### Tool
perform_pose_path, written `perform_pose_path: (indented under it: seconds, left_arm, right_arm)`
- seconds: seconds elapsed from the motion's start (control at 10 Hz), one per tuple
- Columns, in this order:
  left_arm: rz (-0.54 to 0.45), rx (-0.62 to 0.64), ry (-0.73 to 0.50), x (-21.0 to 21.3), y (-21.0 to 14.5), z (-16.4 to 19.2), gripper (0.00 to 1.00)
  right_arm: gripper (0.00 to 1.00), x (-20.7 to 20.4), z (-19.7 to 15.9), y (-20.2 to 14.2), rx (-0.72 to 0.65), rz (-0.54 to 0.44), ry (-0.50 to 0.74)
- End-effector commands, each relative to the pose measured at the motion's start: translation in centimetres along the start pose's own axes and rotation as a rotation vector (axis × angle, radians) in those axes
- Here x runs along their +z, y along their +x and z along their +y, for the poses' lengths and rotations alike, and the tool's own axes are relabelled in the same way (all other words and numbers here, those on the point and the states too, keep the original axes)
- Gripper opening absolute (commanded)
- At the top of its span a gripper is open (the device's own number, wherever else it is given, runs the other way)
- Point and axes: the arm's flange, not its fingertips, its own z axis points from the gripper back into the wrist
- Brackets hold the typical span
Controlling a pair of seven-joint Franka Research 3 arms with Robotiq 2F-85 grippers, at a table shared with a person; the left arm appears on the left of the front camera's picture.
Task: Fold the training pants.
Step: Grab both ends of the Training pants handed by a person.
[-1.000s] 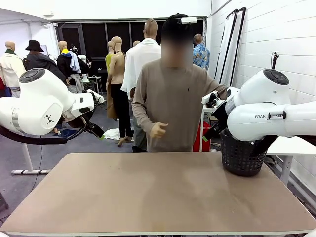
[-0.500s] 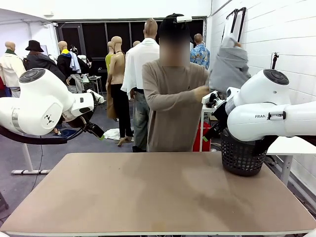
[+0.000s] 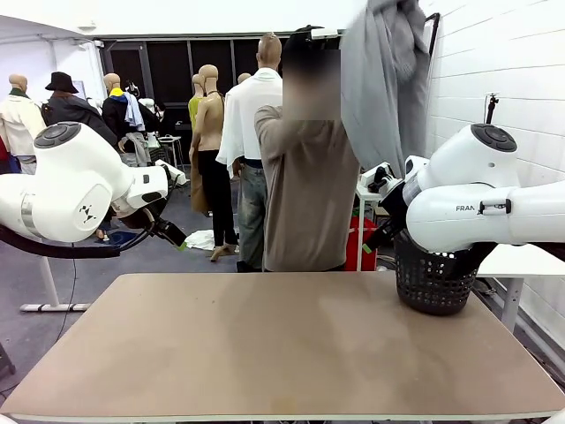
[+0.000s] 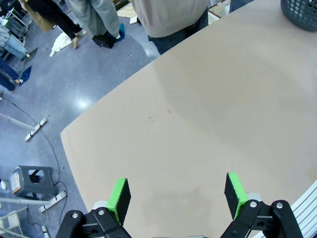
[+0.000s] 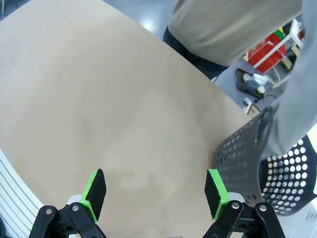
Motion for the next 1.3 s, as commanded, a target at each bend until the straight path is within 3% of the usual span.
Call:
perform_pose_path:
  seconds: [0.0,1.2]
  left_arm:
    - [0.001,0.0,0.0,-0.04,0.0,0.01,1.0]
    - [0.001,0.0,0.0,-0.04,0.0,0.01,1.0]
  right_arm:
    - [1.0,-0.01,-0.02,-0.01,0.0,0.0,0.0]
    - [1.0,-0.01,-0.02,-0.01,0.0,0.0,0.0]
